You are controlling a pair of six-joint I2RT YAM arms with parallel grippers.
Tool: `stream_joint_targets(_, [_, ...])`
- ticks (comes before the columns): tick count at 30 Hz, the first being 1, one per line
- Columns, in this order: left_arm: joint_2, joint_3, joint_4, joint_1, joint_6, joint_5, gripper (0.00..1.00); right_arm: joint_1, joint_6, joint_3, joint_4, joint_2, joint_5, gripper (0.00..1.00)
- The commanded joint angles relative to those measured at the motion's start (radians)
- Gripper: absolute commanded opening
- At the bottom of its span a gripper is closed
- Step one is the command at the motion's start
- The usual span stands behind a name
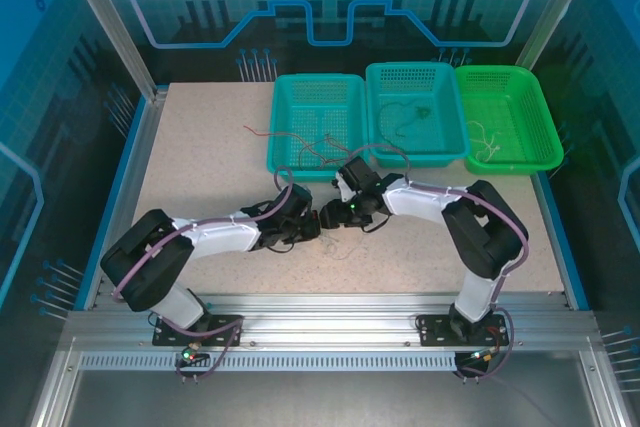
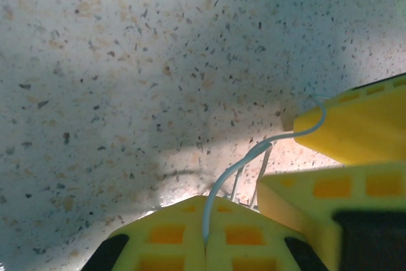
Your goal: Untangle the cables
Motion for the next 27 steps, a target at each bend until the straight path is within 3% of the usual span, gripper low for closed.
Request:
stream_joint_targets(1, [-0.042,-0.027,0.013,-0.005,0.003,0.001,0.0,0.035,0.026,0.042,-0.059,0.04,0.087,0.52])
stream_joint_targets(9, [-0.17,-0.101,-0.031,-0.003,0.033,-0.086,0.0,0.01,0.026,-0.012,-0.064,-0.014,0.237,0.0])
stream_joint_targets(13, [-0.24,-0.134,-0.09,0.02,0.041,-0.136,0.0,-0.044,0.03,-0.084,-0.054,-0.092,0.287,0.0])
stream_joint_targets(19, [-0.29,-0.164,-0.104,0.074,0.073,-0.112,0.0,-0.109,-0.036,-0.189,-0.025,-0.233,0.273,0.0])
stream_joint_targets(20, [-0.291,-0.162,-0.111,0.077,0.08,-0.109,0.0,-0.098,-0.069,-0.187,-0.019,-0.249,0.248,0.04])
stream_joint_targets(22, [-0.287,-0.159,-0.109,0.078,0.101,-0.103,0.0,-0.042,-0.2,-0.179,0.024,-0.278,0.191,0.27])
stream_joint_targets(24, [-0.28,-0.155,-0.108,0.078,0.114,-0.096,0.0,0.02,-0.295,-0.168,0.03,-0.284,0.24,0.49])
stream_joint_targets(27, [-0.272,-0.153,-0.103,0.078,0.114,-0.091,0.0,0.059,-0.416,-0.108,0.078,-0.253,0.213,0.59])
